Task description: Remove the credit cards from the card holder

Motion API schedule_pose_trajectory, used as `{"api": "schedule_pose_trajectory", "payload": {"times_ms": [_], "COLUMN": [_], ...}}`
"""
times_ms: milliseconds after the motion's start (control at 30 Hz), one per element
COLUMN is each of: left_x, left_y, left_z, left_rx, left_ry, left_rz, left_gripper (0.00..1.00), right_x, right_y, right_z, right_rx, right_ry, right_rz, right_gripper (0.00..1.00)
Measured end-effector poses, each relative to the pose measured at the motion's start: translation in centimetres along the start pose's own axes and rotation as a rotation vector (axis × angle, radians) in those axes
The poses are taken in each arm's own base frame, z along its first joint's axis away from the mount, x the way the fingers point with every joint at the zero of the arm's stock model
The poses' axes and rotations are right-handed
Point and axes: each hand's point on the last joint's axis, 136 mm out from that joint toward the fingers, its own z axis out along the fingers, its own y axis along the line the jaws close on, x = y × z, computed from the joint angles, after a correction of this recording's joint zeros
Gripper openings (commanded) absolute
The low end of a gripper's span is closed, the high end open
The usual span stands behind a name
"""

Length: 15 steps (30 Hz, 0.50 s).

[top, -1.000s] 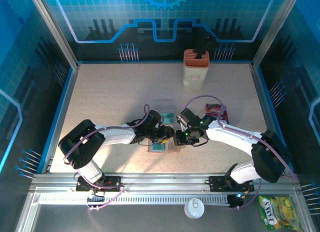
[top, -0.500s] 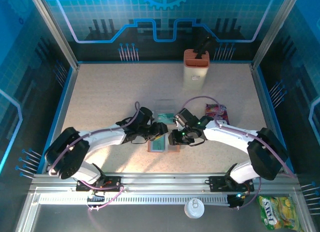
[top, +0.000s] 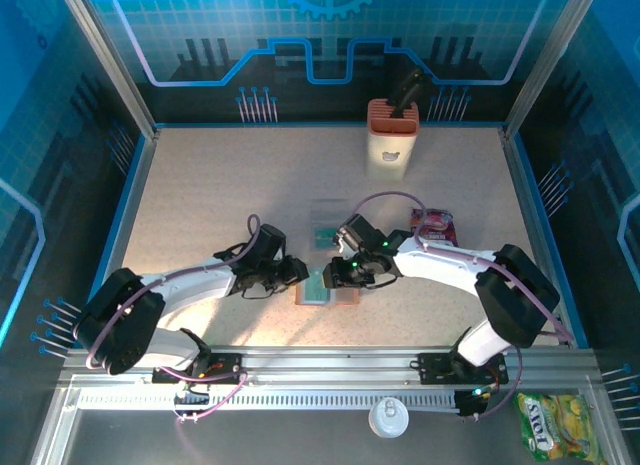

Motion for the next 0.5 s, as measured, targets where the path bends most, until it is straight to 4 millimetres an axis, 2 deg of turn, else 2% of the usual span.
{"api": "schedule_pose_trajectory", "payload": {"times_ms": [500], "left_x": [0.9], "left_y": [1.2], "left_z": [1.3], "left_rx": [0.004], "left_ry": [0.038], "left_rz": [-0.017], "left_gripper": [0.22], "right_x": [-0.3], "right_y": [0.3], "right_z": [1.1], "right_rx": [-0.019], "right_ry": [0.017], "right_rz": [0.009], "right_gripper": [0.38]}}
